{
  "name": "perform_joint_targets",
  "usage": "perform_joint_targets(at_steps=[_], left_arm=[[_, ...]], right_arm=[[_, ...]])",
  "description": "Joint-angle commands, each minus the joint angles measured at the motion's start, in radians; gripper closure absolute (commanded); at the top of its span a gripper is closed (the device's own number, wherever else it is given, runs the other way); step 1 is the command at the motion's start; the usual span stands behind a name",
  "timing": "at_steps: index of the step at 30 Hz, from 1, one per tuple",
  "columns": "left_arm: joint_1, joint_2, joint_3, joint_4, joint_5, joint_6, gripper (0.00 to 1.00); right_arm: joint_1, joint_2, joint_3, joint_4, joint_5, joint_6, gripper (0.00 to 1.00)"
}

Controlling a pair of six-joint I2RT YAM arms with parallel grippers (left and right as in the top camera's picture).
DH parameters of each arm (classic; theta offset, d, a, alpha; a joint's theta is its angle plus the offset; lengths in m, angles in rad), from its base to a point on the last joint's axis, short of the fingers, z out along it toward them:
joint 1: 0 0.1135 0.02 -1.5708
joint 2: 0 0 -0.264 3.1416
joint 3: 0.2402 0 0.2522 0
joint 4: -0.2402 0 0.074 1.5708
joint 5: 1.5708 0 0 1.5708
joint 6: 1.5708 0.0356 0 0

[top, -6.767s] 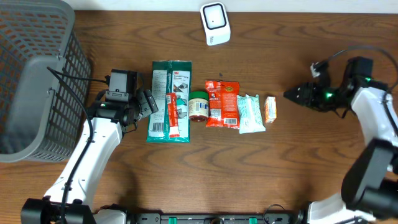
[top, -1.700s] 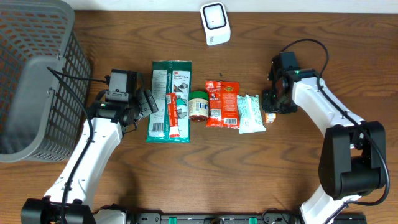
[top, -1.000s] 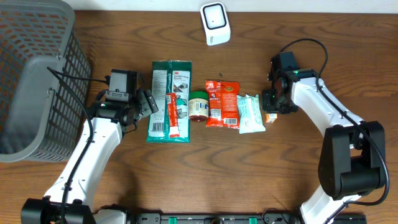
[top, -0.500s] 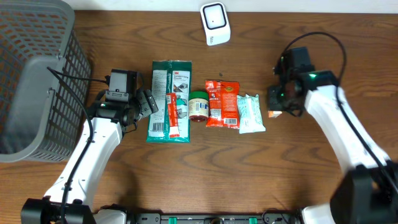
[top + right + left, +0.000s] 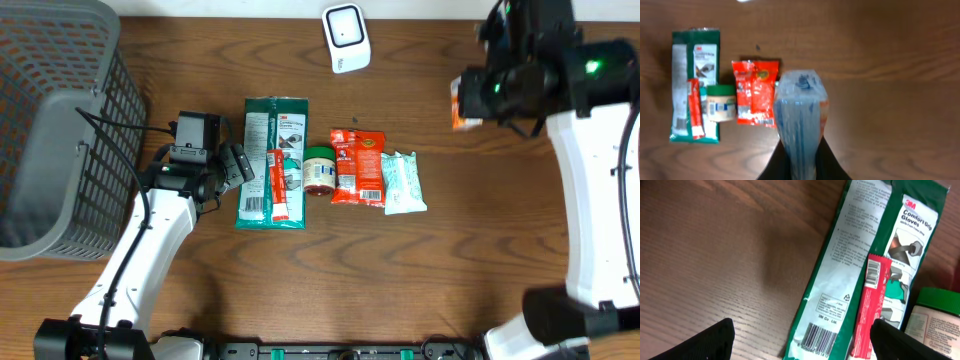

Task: Scan the item barcode
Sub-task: 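Lift the orange Kleenex tissue pack and carry it toward the white scanner, then hold the tissue pack under the white scanner with the right gripper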

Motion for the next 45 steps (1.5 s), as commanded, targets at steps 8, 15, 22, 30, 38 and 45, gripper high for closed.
perform_joint_targets(at_steps=[8,15,22,30,38,45], left_arm=[[0.003,-0.005,0.017,-0.003,-0.019,0.01,0.13],[0.003,-0.005,0.017,-0.003,-0.019,0.01,0.13],[0.003,-0.005,0.017,-0.003,-0.019,0.01,0.13],[0.003,-0.005,0.017,-0.003,-0.019,0.01,0.13],[0.003,-0.005,0.017,-0.003,-0.019,0.01,0.13],[0.003,-0.005,0.017,-0.003,-0.019,0.01,0.13]], right_arm=[[0.106,0.44,0.428,0.09,-0.017,-0.005,0.99],[0.181,0.626,0.428,0.422,-0.003,-0.011,0.99],[0.218,0.777,0.428,0.657,0.145,-0.011,0.99],[0.212,0.874,0.428,0.768,0.186,-0.012,0.99],[0.208,0.882,0.427,0.813,0.188,-0.012,0.99],[0.208,0.887,0.427,0.818,0.185,-0.012,0.99]])
